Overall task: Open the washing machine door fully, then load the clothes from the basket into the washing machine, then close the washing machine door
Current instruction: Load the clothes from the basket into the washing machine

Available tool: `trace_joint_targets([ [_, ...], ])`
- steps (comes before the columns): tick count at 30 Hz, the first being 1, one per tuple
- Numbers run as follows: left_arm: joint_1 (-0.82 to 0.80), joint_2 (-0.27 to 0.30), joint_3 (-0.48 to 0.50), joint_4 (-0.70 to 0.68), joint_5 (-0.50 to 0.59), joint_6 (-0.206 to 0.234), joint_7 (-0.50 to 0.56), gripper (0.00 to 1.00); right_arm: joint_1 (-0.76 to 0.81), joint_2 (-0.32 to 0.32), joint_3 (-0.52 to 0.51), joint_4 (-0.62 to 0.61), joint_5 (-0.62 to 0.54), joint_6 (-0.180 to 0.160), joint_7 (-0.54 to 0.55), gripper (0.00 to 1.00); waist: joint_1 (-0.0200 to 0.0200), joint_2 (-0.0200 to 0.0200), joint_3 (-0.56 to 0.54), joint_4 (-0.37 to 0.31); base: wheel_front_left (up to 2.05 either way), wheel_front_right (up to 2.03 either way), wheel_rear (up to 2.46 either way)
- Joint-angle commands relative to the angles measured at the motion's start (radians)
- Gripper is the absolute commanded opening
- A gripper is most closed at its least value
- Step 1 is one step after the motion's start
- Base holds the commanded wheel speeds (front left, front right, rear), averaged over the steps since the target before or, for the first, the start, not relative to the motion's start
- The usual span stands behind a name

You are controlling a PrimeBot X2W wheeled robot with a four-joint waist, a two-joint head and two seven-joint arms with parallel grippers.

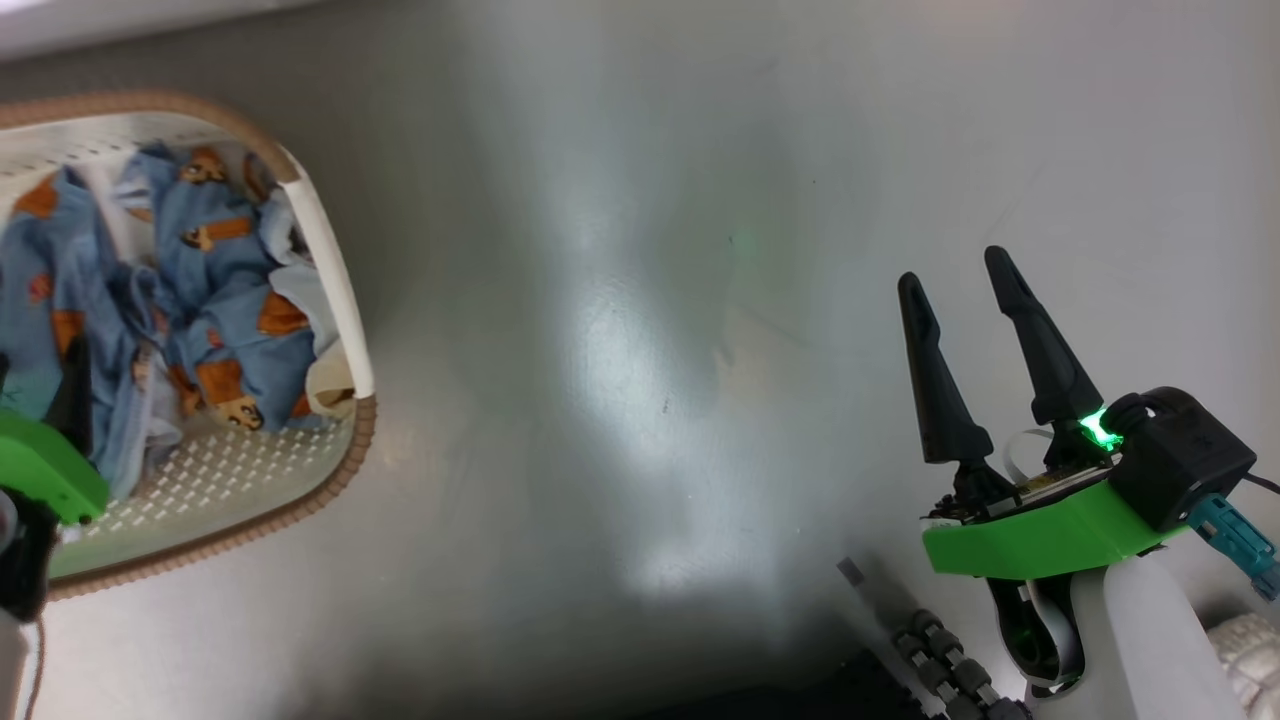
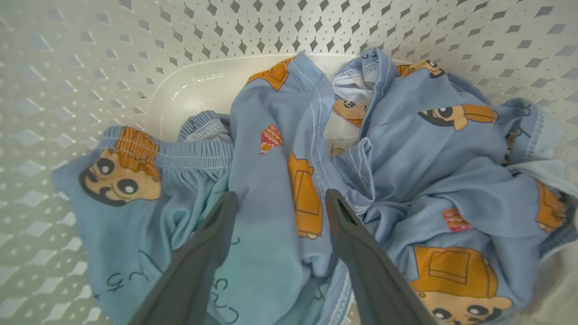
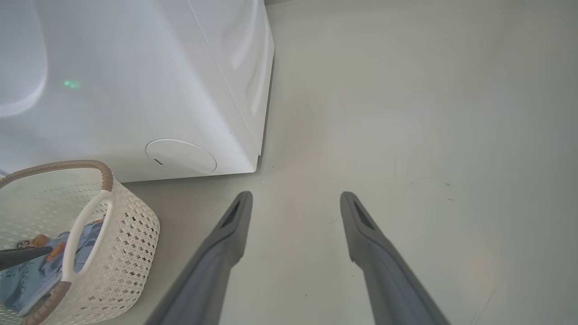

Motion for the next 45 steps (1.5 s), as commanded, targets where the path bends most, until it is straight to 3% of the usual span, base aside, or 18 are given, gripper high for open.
trace_joint_targets([
  [1, 0.001, 0.051, 0.016, 0.011, -0.015, 0.006, 0.009, 1.00, 0.018, 0.001, 0.029, -0.024, 0.008, 0.009, -0.005, 1.00, 0.0000, -0.0001, 0.023, -0.016, 0.00, 0.00, 0.00],
  [23, -0.221, 0.038, -0.057, 0.231, -0.036, 0.028, 0.335, 1.00, 0.010, 0.001, 0.055, -0.039, 0.050, 0.009, -0.005, 1.00, 0.0000, -0.0001, 0.079, -0.069, 0.00, 0.00, 0.00],
  [24, -0.226, 0.039, -0.059, 0.235, -0.035, 0.029, 0.344, 0.85, 0.011, 0.001, 0.054, -0.040, 0.051, 0.009, -0.005, 1.00, 0.0000, -0.0001, 0.080, -0.070, 0.00, 0.00, 0.00],
  [25, -0.230, 0.039, -0.062, 0.239, -0.033, 0.030, 0.349, 0.47, 0.011, 0.001, 0.053, -0.041, 0.052, 0.009, -0.005, 1.00, 0.0000, -0.0001, 0.082, -0.071, 0.00, 0.00, 0.00],
  [26, -0.233, 0.039, -0.066, 0.242, -0.030, 0.030, 0.352, 0.00, 0.011, 0.001, 0.053, -0.042, 0.053, 0.009, -0.005, 1.00, 0.0000, -0.0001, 0.082, -0.071, 0.00, 0.00, 0.00],
  [33, -0.228, 0.029, -0.073, 0.251, -0.031, 0.025, 0.328, 0.00, -0.007, 0.001, 0.058, -0.034, 0.065, 0.009, -0.005, 1.00, 0.0000, -0.0001, 0.059, -0.063, 0.00, 0.00, 0.00],
  [45, -0.123, 0.007, -0.101, 0.221, -0.012, 0.011, 0.086, 0.00, -0.028, 0.001, 0.050, -0.013, 0.069, 0.009, -0.005, 1.00, 0.0000, -0.0001, -0.097, -0.037, 0.00, 0.00, 0.00],
])
